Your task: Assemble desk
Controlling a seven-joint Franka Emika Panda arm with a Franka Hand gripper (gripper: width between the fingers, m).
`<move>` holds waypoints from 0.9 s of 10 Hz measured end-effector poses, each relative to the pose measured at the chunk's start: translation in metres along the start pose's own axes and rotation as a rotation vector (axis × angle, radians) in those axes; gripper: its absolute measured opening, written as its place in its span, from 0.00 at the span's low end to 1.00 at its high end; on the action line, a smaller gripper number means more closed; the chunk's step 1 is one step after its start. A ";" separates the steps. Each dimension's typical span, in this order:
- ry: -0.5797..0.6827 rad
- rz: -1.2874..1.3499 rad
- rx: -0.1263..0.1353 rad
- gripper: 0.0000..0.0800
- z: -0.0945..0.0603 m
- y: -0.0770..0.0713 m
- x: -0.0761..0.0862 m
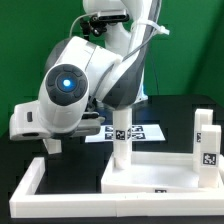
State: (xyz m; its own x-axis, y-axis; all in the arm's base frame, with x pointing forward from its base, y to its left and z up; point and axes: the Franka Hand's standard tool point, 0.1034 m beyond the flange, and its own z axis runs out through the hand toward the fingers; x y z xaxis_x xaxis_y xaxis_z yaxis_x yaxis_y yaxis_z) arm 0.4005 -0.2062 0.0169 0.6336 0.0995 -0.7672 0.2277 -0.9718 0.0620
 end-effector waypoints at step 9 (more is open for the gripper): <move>0.000 0.002 0.003 0.36 0.000 0.001 -0.001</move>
Offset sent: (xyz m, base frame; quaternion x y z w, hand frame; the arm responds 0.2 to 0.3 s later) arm 0.0000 0.0000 0.0000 0.0000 0.0000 0.0000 1.0000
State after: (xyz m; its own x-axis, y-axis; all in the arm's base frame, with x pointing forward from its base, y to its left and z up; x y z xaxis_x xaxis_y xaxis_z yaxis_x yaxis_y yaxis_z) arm 0.3996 -0.2072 0.0175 0.6341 0.0978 -0.7670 0.2245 -0.9725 0.0616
